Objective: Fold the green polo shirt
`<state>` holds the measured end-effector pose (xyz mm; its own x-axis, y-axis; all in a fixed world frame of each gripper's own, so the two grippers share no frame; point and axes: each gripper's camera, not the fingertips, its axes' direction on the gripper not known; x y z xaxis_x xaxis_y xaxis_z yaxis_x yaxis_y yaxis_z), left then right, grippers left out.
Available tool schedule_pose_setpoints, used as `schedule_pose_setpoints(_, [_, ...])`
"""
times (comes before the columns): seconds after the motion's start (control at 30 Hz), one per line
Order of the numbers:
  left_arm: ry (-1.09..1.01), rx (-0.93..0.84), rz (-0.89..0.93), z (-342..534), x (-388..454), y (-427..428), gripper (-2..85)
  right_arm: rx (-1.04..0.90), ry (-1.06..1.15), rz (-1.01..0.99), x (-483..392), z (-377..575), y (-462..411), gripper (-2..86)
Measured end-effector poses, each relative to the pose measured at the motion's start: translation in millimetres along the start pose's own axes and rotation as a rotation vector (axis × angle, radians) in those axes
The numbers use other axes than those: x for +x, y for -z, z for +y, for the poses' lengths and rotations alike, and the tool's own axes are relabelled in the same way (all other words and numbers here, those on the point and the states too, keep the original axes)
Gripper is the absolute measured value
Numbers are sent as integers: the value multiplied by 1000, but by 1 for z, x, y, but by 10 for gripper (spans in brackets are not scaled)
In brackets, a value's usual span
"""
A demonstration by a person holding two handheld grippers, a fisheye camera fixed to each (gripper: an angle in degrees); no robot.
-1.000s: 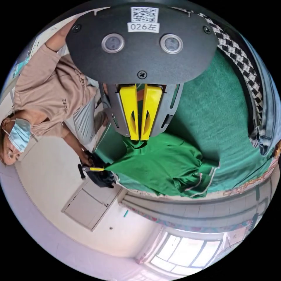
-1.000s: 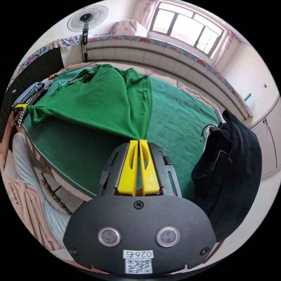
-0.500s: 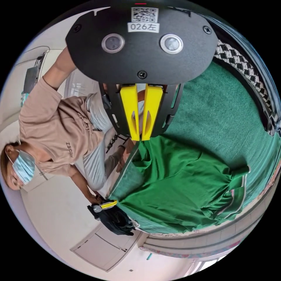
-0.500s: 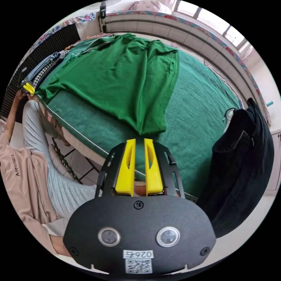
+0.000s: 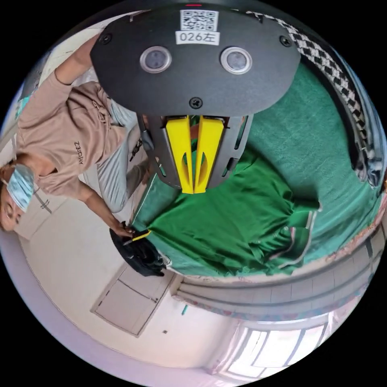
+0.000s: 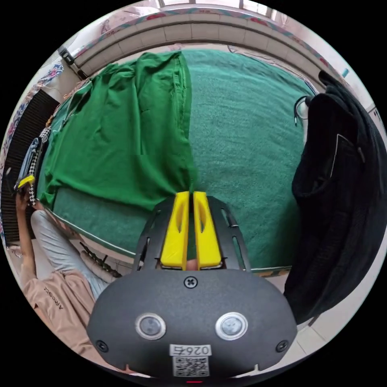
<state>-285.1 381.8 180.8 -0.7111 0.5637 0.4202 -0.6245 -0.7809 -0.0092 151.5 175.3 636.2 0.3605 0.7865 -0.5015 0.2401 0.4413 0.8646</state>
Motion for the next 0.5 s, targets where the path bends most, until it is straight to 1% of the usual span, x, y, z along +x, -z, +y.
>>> schedule_pose_setpoints(0.03, [5, -158, 70, -4, -4, -26, -10, 18, -2, -20, -6, 9, 23, -6])
schedule_pose_setpoints(0.07, [-2, -235, 86, -3, -2, -39, -10, 25, -3, -28, -8, 21, 43, -7])
schedule_pose_setpoints(0.1, [-34, -356, 59, 4, 5, -55, -9, 30, -5, -37, -7, 27, 52, -8])
schedule_pose_setpoints(0.13, [-80, -438, -2, 13, 16, -62, -9, 31, -20, -76, -2, 40, 67, -5])
schedule_pose_setpoints(0.17, [-105, -446, -25, 17, 22, -61, -9, 21, -43, -99, 4, 53, 79, 2])
schedule_pose_setpoints(0.23, [-193, -382, -62, 28, 40, -34, -9, 42, -116, -52, 14, 72, 102, 18])
schedule_pose_setpoints(0.27, [-208, -353, -67, 29, 42, -23, -9, 85, -149, -42, 16, 82, 121, 26])
schedule_pose_setpoints(0.3, [-224, -268, -82, 29, 43, 2, -9, 114, -157, -50, 15, 85, 131, 27])
schedule_pose_setpoints(0.33, [-210, -159, -104, 25, 39, 29, -8, 188, -159, -89, 10, 87, 153, 27])
schedule_pose_setpoints(0.37, [-190, -99, -115, 22, 34, 42, -7, 257, -144, -138, -1, 83, 173, 27])
schedule_pose_setpoints(0.43, [-74, 132, -156, 2, 6, 87, -3, 322, -102, -183, -25, 64, 196, 27])
schedule_pose_setpoints(0.47, [-45, 181, -169, -4, -2, 95, 1, 346, -64, -190, -46, 43, 207, 27])
schedule_pose_setpoints(0.5, [17, 273, -198, -19, -17, 106, 9, 355, -45, -189, -57, 32, 211, 28])
